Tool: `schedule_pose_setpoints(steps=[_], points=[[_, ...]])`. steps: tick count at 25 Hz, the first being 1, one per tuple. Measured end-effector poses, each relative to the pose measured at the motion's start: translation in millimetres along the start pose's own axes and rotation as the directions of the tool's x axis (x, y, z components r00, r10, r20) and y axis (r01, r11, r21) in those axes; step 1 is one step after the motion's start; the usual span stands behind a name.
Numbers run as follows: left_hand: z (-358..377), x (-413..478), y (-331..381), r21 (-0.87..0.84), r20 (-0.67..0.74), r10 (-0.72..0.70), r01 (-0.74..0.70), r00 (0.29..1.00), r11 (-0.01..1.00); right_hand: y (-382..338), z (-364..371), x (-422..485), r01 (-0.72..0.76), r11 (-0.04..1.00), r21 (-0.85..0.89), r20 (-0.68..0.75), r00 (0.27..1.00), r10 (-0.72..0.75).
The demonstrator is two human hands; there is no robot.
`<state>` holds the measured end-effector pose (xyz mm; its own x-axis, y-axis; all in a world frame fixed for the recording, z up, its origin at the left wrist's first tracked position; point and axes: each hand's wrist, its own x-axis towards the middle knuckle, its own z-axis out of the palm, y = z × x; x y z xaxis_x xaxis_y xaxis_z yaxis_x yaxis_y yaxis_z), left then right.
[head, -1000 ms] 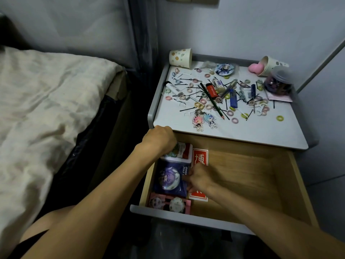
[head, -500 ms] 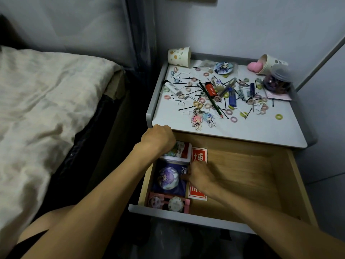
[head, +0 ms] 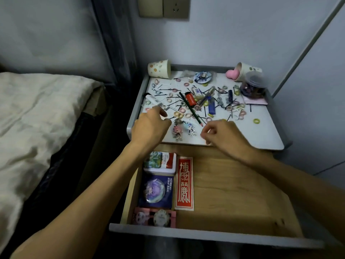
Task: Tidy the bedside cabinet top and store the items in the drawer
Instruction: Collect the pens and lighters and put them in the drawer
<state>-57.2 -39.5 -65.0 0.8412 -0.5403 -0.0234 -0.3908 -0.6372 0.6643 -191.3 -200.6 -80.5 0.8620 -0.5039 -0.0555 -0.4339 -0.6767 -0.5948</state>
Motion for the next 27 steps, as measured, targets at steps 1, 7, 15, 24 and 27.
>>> schedule_pose_setpoints(steps=[1,7,15,24,27], points=[[2,8,5,-0.026,0.001,-0.003,0.003,1.0,1.0,5,-11,13,0.013,1.0,-0.006,-0.043,0.999,-0.013],[42,67,42,0.017,0.095,0.004,-0.006,0.995,1.0,26,-39,111,0.095,0.979,-0.178,-0.1,0.988,-0.114],[88,115,49,0.2,0.072,-0.02,0.005,0.997,0.98,25,-22,169,-0.053,0.921,-0.386,-0.111,0.994,0.01],[70,113,55,-0.085,-0.037,-0.031,0.028,0.999,0.996,16,-16,167,-0.163,0.881,-0.443,-0.168,0.981,0.097],[56,102,55,-0.388,0.046,-0.102,0.112,0.994,0.915,14,-25,167,-0.18,0.97,-0.161,-0.233,0.962,0.14]])
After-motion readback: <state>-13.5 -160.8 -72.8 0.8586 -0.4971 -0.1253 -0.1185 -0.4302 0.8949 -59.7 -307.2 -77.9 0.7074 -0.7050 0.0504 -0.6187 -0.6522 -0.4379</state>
